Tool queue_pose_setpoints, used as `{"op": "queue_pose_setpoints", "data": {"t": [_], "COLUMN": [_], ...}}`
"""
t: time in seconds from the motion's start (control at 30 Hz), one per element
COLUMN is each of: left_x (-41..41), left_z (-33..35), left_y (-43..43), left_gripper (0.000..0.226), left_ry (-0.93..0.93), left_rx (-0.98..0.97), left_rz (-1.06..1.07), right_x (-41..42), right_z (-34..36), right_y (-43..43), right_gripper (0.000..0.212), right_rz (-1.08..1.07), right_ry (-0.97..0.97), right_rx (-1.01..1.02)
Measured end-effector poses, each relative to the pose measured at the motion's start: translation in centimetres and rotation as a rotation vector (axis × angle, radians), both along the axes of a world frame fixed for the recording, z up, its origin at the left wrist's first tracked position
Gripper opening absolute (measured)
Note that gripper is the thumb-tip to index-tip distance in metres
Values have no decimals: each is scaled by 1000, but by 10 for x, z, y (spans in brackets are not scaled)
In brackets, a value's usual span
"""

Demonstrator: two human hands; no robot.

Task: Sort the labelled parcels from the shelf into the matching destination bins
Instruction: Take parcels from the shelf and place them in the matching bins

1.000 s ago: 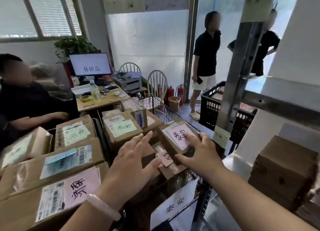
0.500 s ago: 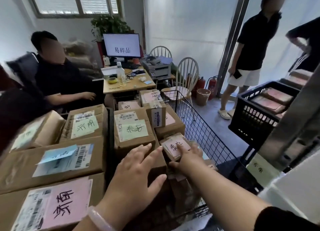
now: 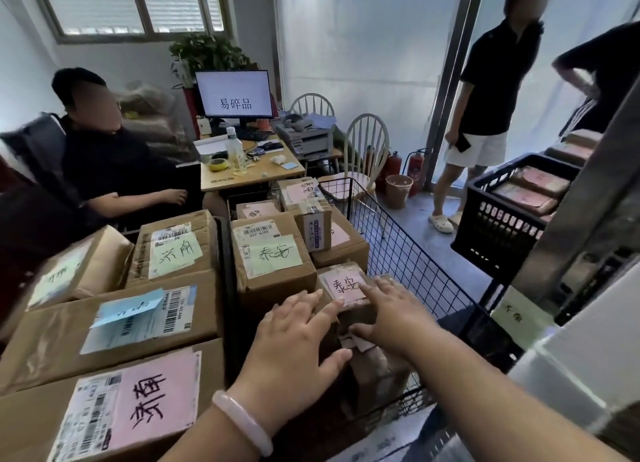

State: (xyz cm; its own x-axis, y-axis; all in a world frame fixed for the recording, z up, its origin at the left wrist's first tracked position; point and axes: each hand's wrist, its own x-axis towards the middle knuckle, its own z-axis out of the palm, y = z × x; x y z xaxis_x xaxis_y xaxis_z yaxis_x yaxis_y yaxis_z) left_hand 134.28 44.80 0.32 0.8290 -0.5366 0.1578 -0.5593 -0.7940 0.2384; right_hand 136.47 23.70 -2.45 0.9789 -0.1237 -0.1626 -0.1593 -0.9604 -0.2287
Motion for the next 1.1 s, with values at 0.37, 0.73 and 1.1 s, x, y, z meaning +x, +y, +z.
{"op": "queue_pose_setpoints", "data": {"t": [0.37, 0.73, 1.1], "left_x": [-51, -184, -291], "left_z": [-3, 2, -6], "left_y": [-51, -138, -183], "left_gripper": [72, 73, 72], "left_ry": [-21, 20, 123], "left_rx": [-128, -201, -170], "left_rz": [-357, -804, -848], "right_x": [-201, -401, -539], "right_z": [20, 38, 23], "right_y": [-7, -15, -81], "right_gripper": [86, 77, 81], "right_rz": [-326, -754, -1179], "right_ry": [-375, -516, -472], "right_rx": [-44, -185, -12]}}
